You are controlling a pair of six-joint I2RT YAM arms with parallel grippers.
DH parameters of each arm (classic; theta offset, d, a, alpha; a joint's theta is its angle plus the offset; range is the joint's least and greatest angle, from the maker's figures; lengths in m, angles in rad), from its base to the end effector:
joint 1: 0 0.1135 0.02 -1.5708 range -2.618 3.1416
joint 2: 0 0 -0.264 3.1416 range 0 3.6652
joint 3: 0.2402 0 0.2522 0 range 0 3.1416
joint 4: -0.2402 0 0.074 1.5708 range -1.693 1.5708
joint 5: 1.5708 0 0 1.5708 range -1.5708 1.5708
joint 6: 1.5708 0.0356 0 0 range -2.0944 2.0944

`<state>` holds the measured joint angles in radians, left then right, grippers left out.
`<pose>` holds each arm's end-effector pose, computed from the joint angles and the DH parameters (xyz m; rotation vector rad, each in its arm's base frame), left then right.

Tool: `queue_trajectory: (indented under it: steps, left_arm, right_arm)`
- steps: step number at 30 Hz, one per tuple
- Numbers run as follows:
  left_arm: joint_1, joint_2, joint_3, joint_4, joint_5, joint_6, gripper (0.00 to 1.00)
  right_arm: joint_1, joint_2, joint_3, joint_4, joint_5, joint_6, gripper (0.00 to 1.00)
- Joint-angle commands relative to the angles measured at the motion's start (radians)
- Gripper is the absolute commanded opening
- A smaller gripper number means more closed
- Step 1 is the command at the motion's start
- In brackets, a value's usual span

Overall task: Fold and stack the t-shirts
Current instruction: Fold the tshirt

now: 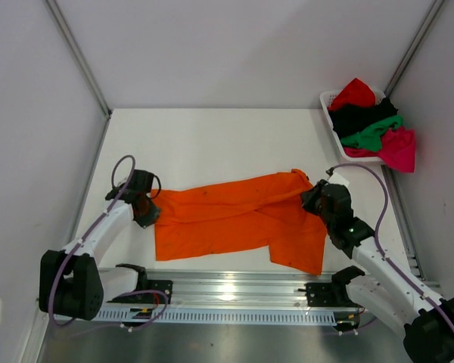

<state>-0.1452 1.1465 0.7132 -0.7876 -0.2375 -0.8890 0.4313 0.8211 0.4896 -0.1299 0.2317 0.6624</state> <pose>0.1952 -0.0201 0.2037 -1.0425 2.5148 0.0444 0.1747 0.0714 0.2354 0.3820 2.0132 0.4553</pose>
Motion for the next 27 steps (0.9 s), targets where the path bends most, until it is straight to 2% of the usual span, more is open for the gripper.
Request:
queue_trajectory:
  steps: [1, 8, 24, 27]
  left_arm:
    - [-0.025, 0.045, -0.024, 0.068, 0.044, -0.002, 0.01]
    - [-0.083, 0.084, -0.032, 0.073, 0.043, -0.021, 0.01]
    - [-0.09, 0.016, -0.041, -0.004, -0.014, -0.067, 0.01]
    - [-0.09, 0.018, -0.041, -0.009, -0.014, -0.073, 0.01]
  right_arm:
    - [0.014, 0.001, 0.001, 0.024, 0.021, 0.017, 0.0]
    - [0.034, 0.018, 0.004, 0.033, 0.037, 0.025, 0.0]
    - [0.061, 0.016, 0.01, 0.026, 0.095, 0.052, 0.0]
    - [0.066, 0.013, 0.023, -0.011, 0.145, 0.071, 0.0]
